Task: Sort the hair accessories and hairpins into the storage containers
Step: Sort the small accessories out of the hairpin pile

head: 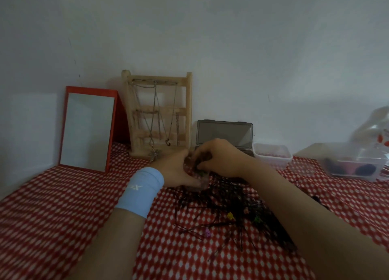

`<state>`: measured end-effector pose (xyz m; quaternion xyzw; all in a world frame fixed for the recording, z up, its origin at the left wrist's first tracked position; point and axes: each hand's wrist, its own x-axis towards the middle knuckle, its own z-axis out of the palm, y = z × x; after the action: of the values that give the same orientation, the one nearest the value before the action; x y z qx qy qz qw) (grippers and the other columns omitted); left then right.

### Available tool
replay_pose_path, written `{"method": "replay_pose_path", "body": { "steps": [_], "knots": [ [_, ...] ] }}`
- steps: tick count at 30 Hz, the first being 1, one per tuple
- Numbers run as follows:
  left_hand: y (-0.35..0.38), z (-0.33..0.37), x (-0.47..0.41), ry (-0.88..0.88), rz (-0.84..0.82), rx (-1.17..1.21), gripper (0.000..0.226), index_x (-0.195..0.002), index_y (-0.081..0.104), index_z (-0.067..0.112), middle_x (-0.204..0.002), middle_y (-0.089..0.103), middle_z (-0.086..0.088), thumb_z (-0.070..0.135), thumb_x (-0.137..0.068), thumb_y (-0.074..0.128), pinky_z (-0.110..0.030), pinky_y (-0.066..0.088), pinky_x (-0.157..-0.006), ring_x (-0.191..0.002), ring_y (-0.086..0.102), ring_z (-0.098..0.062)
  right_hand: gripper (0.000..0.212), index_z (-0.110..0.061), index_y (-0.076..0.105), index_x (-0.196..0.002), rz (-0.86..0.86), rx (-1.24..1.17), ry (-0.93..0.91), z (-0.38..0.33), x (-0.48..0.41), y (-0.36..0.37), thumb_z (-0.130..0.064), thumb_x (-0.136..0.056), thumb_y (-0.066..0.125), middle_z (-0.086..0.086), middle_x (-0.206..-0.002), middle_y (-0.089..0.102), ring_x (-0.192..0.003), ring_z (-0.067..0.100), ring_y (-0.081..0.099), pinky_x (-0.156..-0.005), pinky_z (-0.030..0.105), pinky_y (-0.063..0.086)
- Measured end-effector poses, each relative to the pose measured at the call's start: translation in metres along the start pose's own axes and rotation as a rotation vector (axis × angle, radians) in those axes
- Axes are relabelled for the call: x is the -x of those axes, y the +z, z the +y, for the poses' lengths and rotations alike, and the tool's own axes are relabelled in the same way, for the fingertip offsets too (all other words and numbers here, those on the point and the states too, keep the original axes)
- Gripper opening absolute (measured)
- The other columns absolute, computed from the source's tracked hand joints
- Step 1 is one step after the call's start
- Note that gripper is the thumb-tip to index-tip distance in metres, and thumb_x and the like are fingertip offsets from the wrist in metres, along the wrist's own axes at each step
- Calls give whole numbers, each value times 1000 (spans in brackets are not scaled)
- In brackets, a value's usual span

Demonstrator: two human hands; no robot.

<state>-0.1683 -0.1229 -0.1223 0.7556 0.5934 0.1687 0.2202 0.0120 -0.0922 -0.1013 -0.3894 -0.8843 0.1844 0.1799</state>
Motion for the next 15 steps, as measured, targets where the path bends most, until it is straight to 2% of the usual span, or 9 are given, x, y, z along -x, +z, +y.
{"method": "replay_pose_path", "body": {
  "steps": [3,8,12,14,15],
  "knots": [
    [10,18,-2,75,-9,17,70,-125,44,27,-117,56,11,46,-69,82,-32,51,-92,-104,56,-10,26,-27,77,-109,-65,60,0,7,7,-10,-19,-84,78,-17,-100,71,-88,-5,64,-85,15,52],
    [40,35,-9,190,33,7,77,-134,39,31,-127,55,10,48,-71,79,-34,51,-94,-110,56,-9,14,-29,78,-95,-50,60,50,30,33,-34,-20,-85,77,-20,-89,71,-80,-7,63,-76,15,51],
    [43,39,-10,213,74,-116,79,-138,39,31,-133,46,8,49,-71,78,-32,45,-99,-121,45,-11,11,-34,77,-86,-162,96,76,44,52,-38,-23,-83,79,-28,-78,67,-74,-10,62,-68,9,46],
    [36,44,-7,208,112,-188,75,-132,44,32,-128,42,9,50,-68,80,-31,44,-96,-117,42,-9,10,-32,78,-88,-236,115,79,48,60,-38,-25,-82,80,-26,-82,70,-78,-10,63,-71,8,47],
    [32,49,-4,216,117,-191,66,-124,49,33,-122,43,10,49,-68,80,-27,44,-89,-110,44,-7,10,-30,79,-90,-279,113,85,49,64,-38,-25,-82,80,-24,-81,71,-76,-10,64,-70,8,47]
  ]
}}
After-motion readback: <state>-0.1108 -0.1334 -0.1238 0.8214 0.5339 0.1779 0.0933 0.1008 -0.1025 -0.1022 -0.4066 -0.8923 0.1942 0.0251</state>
